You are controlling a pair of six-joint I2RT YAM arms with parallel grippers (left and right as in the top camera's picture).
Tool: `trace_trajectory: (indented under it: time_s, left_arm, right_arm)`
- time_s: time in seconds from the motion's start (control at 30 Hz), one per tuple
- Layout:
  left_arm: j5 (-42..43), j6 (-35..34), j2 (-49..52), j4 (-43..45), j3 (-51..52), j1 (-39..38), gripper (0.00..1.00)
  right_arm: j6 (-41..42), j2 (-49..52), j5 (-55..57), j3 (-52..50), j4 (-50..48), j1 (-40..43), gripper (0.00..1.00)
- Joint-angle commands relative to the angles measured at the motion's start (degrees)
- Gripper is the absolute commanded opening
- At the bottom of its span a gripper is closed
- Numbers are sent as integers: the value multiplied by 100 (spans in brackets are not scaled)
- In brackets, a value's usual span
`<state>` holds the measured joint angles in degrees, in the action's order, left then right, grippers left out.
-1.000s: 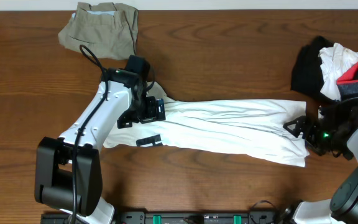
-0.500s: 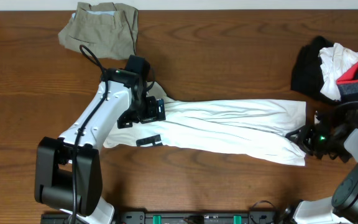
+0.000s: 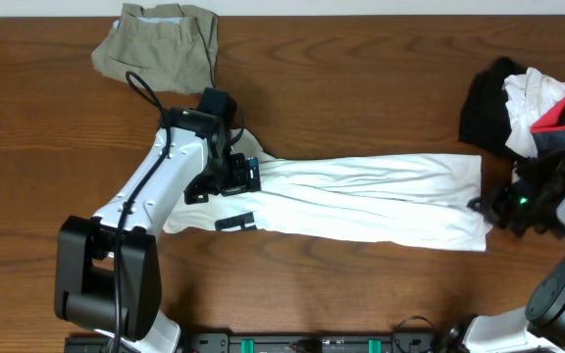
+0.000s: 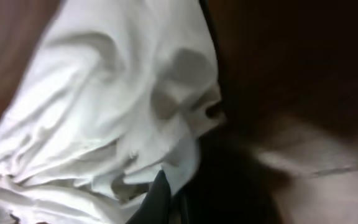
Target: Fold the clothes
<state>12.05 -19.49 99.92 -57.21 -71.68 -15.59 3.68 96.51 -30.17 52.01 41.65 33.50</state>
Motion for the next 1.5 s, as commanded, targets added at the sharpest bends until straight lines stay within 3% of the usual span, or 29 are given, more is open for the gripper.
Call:
trace_trajectory:
  time_s: [0.0,0.2,0.3,0.4,0.53,0.63,1.07,1.47]
  left_arm:
    - [33,33,46,-37,22,9,98]
    - [35,33,46,-37,22,9,98]
    - [35,31,46,-39,22,9,98]
    - [35,33,46,-39,22,9,98]
    - [35,33,46,-70,22,9,98]
    - [35,33,46,-79,22,9,98]
    - [35,31,46,-76,22,9,98]
    - [37,28,46,-57,22,9,98]
  right_arm:
    - [-111,13,-31,404,243,-35,1]
    - [-264,13,168,728,774,-35,2]
    - [-166,15,774,660,835,-35,42]
    - [55,15,925,549,800,-35,69]
    - [57,15,1102,520,798,-35,89]
    - [55,15,1178,518,715,-35,97]
    - [33,15,793,-177,-404,-42,99]
    - [-79,24,378,-354,-857,-284,99]
